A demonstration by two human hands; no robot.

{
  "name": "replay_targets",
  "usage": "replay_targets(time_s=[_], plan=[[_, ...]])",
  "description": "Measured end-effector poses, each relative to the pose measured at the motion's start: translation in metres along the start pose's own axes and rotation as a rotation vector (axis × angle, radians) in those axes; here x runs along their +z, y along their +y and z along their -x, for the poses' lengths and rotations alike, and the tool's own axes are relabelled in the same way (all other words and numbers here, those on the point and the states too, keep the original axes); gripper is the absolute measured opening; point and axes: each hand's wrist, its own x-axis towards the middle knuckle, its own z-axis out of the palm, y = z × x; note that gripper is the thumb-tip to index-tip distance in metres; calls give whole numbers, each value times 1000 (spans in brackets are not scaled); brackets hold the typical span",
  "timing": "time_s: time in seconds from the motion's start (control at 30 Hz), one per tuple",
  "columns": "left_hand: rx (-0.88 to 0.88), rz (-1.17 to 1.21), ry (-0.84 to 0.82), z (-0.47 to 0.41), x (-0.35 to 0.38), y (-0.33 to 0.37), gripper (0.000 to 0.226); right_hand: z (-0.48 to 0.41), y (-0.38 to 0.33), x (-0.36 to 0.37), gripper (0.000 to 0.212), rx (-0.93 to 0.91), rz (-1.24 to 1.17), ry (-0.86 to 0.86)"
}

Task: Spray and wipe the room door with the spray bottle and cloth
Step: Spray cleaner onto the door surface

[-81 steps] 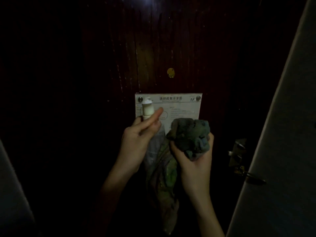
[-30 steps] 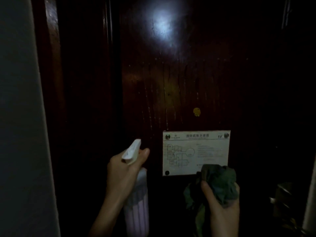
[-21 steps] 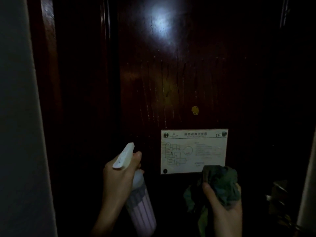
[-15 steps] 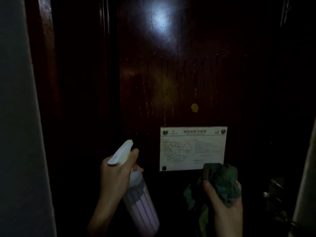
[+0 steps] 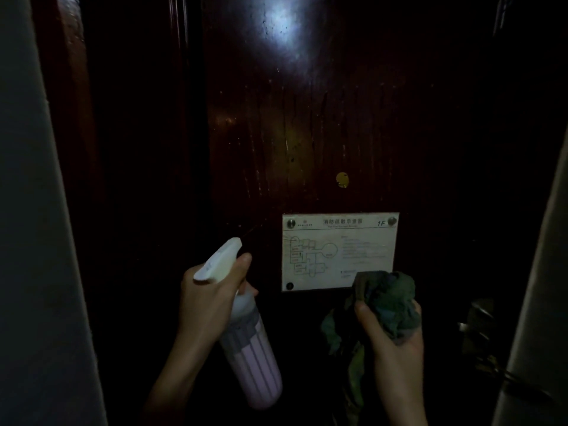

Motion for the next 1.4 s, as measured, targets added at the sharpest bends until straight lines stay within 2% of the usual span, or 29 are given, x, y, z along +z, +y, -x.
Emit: replay_targets(time_s=[0.2,0.33,0.5,0.67,0.77,0.93,1.07,1.2,1.3,1.4], plan=[[-16,64,-17,2,1,6,26,5,-7,0,42,-13,8,-32],[-8,28,44,6,-2,2,37,5,-8,-1,36,-40,33,-29],[-43,-11,92,8,-10,-5,13,7,-9,-3,37,-33,31,-23],[-103,-70,237,18,-24,-25,28,9,-4,-1,40,-13,31,-29],[-91,-92,222,20,-24,-26,23,10,0,3,39,6,24,-46],[-99,-90,202,21,-30,-28,32,10,8,8,42,9,61,-52],[-77,-74,153,19,-28,-23,22,9,8,10,40,27,86,-62],[-32,-54,145,13,-31,-13,31,1,4,17,52,26,133,-43],[-20,62,152,-2,-33,5,24,-19,-9,33,59,17,155,-81],[-14,136,148,-22,-33,30,18,-41,-39,55,46,11,72,-159]])
